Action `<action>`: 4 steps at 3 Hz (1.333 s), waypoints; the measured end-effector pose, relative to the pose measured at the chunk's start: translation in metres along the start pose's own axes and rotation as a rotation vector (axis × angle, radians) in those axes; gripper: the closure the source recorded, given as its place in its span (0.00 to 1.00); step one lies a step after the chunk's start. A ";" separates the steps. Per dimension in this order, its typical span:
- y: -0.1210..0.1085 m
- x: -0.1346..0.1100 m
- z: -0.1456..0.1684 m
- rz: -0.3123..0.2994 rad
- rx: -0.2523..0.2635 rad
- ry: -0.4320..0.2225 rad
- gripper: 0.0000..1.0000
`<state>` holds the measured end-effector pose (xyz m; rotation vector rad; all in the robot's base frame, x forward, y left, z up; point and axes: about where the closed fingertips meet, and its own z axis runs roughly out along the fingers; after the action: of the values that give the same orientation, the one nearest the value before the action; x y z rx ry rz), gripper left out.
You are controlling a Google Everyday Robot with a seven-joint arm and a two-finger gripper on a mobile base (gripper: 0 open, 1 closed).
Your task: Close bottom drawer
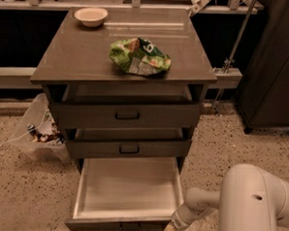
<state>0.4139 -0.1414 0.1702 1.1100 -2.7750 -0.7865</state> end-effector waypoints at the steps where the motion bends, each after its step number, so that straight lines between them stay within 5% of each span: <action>1: -0.013 -0.017 -0.001 -0.005 0.043 -0.035 1.00; 4: -0.021 -0.027 -0.007 -0.001 0.095 -0.064 1.00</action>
Offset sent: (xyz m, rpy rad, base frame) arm 0.0678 0.0008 0.0158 -0.0196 -0.1953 -0.0618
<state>0.4486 -0.1397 0.1703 1.1208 -2.8932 -0.7097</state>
